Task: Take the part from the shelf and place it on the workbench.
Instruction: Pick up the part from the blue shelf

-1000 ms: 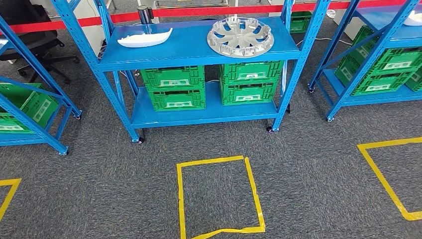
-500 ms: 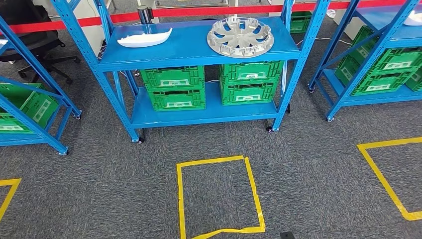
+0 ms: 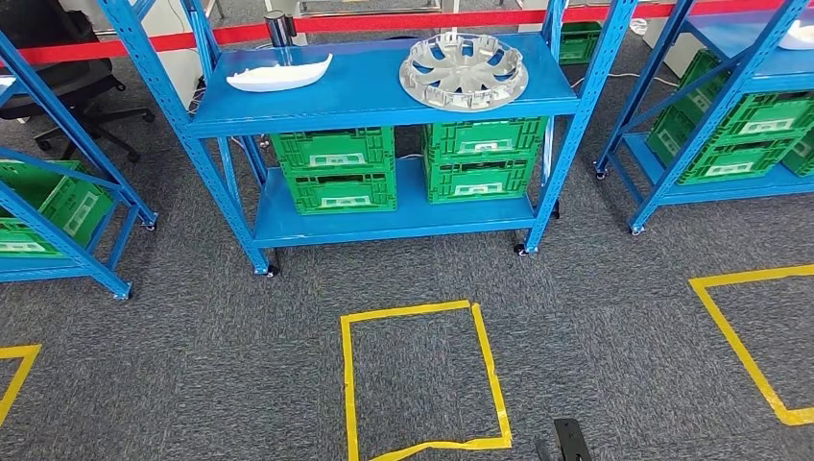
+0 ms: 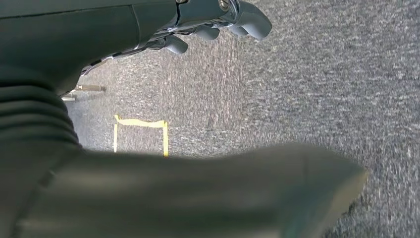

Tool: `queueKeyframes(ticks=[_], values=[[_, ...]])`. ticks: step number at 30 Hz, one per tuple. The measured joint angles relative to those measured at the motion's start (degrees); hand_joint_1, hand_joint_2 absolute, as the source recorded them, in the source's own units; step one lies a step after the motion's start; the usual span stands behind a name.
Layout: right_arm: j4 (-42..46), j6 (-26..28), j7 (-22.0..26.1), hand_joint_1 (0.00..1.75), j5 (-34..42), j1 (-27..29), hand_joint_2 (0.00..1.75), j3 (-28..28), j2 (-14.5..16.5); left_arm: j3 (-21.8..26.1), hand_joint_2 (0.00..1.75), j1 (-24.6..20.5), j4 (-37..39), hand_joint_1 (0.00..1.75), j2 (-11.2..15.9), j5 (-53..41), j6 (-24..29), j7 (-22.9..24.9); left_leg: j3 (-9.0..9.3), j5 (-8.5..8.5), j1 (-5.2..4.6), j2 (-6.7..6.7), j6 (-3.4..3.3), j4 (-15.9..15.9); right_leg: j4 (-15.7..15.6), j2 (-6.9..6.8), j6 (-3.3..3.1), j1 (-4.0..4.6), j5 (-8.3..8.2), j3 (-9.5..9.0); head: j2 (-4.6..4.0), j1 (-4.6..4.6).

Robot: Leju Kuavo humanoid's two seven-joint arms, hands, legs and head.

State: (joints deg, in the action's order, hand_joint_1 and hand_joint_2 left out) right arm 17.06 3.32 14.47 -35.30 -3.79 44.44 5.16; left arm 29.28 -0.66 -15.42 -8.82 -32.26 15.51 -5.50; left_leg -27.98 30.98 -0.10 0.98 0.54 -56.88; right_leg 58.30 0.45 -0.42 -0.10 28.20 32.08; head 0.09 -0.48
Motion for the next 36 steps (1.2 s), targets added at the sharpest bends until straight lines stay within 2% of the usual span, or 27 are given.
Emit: queueKeyframes(ticks=[7, 14, 18, 25, 36], values=[[-0.14, -1.34, 7.4, 0.0, -6.18, -6.67, 1.75, 5.53, -0.32, 5.27, 0.0, -1.35, 1.57, 0.0, -1.37, -5.98, 2.55, -0.27, 0.03, -0.02, 0.0, 0.0, -0.01, -0.02, 0.0, 0.01, 0.05, -0.01, -0.06, -0.04, -0.01, 0.0], [2.2, -1.69, 16.38, 0.0, -9.95, -12.4, 1.75, 5.12, -0.8, 8.67, 0.0, -1.97, 2.48, 0.0, -2.38, -10.08, 3.86, -0.32, 0.1, -0.05, -0.01, 0.02, -0.03, -0.06, -0.01, 0.03, 0.08, -0.03, -0.08, -0.12, 0.0, 0.0], [6.67, -1.79, 19.69, 0.0, -8.06, -13.71, 0.0, 0.89, -0.79, 10.23, 0.0, -2.38, 2.91, 0.0, -2.8, -11.53, 4.19, -0.34, 0.12, -0.05, -0.01, 0.03, -0.04, -0.07, -0.01, 0.03, 0.08, -0.05, -0.09, -0.14, -0.01, 0.0], [16.6, -1.86, 21.92, 0.0, -2.32, -13.17, 0.0, -7.68, -0.58, 11.74, 0.0, -2.66, 3.34, 0.0, -3.21, -13.04, 4.32, -0.33, 0.14, -0.05, -0.01, 0.02, -0.04, -0.07, -0.03, 0.05, 0.1, -0.07, -0.09, -0.14, -0.01, 0.0], [35.84, -1.56, 22.41, 0.0, 5.42, -8.86, 0.0, -20.0, 0.09, 12.73, 0.0, -3.2, 3.73, 0.0, -3.68, -14.35, 4.32, -0.58, 0.13, -0.05, -0.01, 0.01, -0.04, -0.07, -0.04, 0.06, 0.1, -0.07, -0.1, -0.14, 0.0, 0.0]])
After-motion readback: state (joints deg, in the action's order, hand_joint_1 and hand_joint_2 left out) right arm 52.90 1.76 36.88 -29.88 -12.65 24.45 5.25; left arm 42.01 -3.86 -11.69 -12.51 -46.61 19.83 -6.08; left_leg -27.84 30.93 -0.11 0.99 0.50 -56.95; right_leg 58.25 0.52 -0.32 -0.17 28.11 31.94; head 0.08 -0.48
